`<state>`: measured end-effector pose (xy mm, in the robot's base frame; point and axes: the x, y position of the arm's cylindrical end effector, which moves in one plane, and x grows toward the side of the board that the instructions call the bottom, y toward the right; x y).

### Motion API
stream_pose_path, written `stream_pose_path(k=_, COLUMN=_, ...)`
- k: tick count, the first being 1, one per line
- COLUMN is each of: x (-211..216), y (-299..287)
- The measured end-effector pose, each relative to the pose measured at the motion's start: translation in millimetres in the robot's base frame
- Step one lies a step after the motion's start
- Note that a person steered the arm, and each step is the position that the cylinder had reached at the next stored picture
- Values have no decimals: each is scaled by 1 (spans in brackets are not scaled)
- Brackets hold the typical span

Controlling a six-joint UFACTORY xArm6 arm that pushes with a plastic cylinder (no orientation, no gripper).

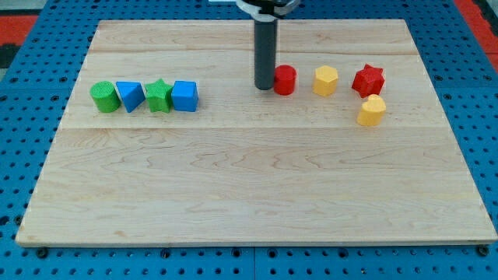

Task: Place the heart at the left of the red circle

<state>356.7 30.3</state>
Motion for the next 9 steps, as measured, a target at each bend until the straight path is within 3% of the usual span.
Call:
stream_pose_path(k=1, x=51, y=-7)
stream_pose_path(k=2, x=147, y=22)
stream_pose_path(k=3, x=168, y=161)
stream_pose_path(k=4, x=119, y=248)
stream_pose_path(k=5, x=70, y=266)
stream_pose_path(k=7, x=72, y=141)
stream_pose_path(k=8, x=63, y=184)
stream_pose_path(k=9, x=55, y=145)
